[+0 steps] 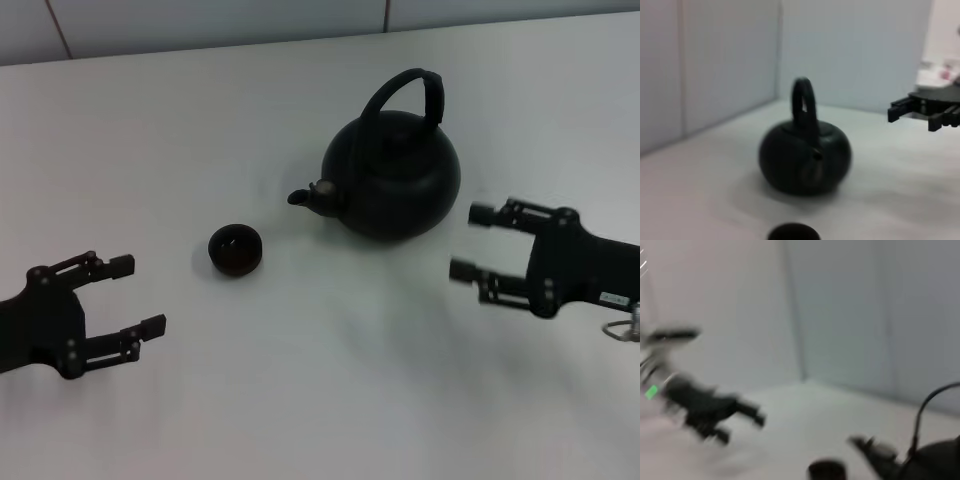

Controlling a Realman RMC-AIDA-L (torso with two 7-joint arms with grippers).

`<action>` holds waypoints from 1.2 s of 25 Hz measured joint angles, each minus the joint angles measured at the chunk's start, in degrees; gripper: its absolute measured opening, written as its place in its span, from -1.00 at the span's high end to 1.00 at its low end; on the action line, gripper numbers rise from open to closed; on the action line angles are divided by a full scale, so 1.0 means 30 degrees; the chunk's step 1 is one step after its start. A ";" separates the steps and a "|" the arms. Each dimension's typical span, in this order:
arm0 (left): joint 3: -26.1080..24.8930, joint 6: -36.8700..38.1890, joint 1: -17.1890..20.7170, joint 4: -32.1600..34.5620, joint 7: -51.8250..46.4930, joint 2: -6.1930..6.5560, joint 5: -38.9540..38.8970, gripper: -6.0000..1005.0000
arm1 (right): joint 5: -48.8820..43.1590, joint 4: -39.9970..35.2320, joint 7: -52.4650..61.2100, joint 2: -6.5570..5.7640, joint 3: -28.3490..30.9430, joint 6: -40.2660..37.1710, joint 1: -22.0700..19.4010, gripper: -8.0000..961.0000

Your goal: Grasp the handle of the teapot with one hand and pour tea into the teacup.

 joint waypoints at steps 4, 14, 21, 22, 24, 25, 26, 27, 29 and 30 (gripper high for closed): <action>0.0001 0.0617 -0.1165 0.0069 -0.1935 0.0660 0.1696 -0.61 | -0.2136 -0.2344 0.1914 -0.0031 -0.0023 -0.0594 0.0363 -0.50; -0.0157 0.0965 -0.2303 0.1761 -0.4287 0.0994 0.3956 -0.61 | -0.4578 -0.4563 0.3622 -0.0035 0.0023 -0.0791 0.1538 -0.50; -0.0216 0.1048 -0.2337 0.2224 -0.4634 0.1020 0.3999 -0.61 | -0.4794 -0.4738 0.3642 -0.0076 0.0037 -0.0429 0.1721 -0.50; -0.0263 0.1055 -0.2325 0.2233 -0.4635 0.1020 0.3970 -0.61 | -0.4803 -0.4741 0.3637 -0.0078 0.0019 -0.0385 0.1765 -0.50; -0.0263 0.1055 -0.2325 0.2233 -0.4635 0.1020 0.3970 -0.61 | -0.4808 -0.4741 0.3636 -0.0079 0.0001 -0.0378 0.1805 -0.50; -0.0340 0.1090 -0.2303 0.2243 -0.4637 0.1014 0.3916 -0.61 | -0.4812 -0.4735 0.3636 -0.0080 0.0001 -0.0370 0.1848 -0.50; -0.0340 0.1090 -0.2303 0.2243 -0.4637 0.1014 0.3916 -0.61 | -0.4813 -0.4724 0.3636 -0.0079 0.0001 -0.0361 0.1884 -0.50; -0.0490 0.1130 -0.2246 0.2259 -0.4640 0.0993 0.3876 -0.61 | -0.4817 -0.4703 0.3636 -0.0079 0.0014 -0.0332 0.1917 -0.50; -0.0502 0.1128 -0.2236 0.2262 -0.4642 0.0990 0.3924 -0.61 | -0.4823 -0.4662 0.3613 -0.0081 0.0001 -0.0226 0.1965 -0.50; -0.0510 0.1126 -0.2236 0.2264 -0.4645 0.0988 0.3957 -0.61 | -0.4826 -0.4646 0.3601 -0.0080 -0.0031 -0.0179 0.1969 -0.50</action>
